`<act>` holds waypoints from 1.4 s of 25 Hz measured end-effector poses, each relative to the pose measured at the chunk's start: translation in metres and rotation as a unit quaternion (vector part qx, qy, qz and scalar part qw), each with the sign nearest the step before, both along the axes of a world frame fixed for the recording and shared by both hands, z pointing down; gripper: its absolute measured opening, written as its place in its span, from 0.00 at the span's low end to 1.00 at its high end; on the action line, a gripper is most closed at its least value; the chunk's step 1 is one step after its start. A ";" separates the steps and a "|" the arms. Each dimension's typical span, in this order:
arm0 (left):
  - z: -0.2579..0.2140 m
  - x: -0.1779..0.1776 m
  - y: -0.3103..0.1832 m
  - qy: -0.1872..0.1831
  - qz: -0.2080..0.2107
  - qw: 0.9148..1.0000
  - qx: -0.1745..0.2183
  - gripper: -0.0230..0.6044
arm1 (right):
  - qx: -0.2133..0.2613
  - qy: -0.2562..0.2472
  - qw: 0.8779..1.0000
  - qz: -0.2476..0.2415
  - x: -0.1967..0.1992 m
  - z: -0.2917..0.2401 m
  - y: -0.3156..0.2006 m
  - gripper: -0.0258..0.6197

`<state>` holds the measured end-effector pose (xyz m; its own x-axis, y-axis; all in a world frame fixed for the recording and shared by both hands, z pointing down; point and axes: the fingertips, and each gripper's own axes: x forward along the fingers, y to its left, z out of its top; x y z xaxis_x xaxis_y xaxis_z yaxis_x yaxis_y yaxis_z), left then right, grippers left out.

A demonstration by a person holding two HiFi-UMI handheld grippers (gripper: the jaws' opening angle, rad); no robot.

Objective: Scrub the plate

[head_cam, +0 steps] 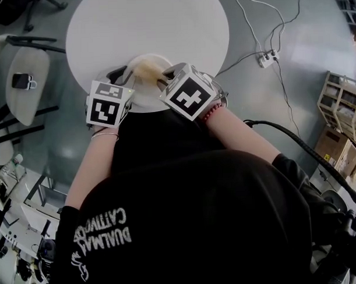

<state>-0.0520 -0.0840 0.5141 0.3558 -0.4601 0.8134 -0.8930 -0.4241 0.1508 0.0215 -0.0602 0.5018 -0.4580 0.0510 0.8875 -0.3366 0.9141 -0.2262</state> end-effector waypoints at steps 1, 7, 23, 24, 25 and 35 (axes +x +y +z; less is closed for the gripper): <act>0.000 0.000 0.000 0.000 -0.003 1.000 0.000 0.19 | -0.004 0.002 1.000 0.002 0.003 0.000 0.001 0.13; 0.001 -0.004 -0.003 0.001 -0.005 1.000 0.002 0.18 | -0.005 0.007 1.000 -0.001 0.010 -0.002 0.002 0.13; 0.001 -0.008 -0.003 0.007 -0.009 1.000 0.015 0.19 | -0.035 0.000 0.999 0.039 0.044 -0.010 0.008 0.13; 0.001 -0.008 -0.003 0.007 -0.008 1.000 0.015 0.19 | -0.040 0.005 0.998 0.043 0.048 -0.011 0.010 0.13; 0.001 -0.007 -0.004 0.007 -0.008 1.000 0.014 0.19 | -0.042 0.005 0.998 0.046 0.051 -0.013 0.011 0.13; 0.001 -0.004 -0.005 0.012 -0.009 1.000 0.008 0.18 | -0.056 -0.031 0.997 -0.031 -0.004 -0.021 0.020 0.13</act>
<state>-0.0557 -0.0893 0.5150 0.3671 -0.4789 0.7974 -0.8965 -0.4107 0.1661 0.0178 -0.0403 0.4805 -0.5044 0.1786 0.8448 -0.2618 0.9007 -0.3467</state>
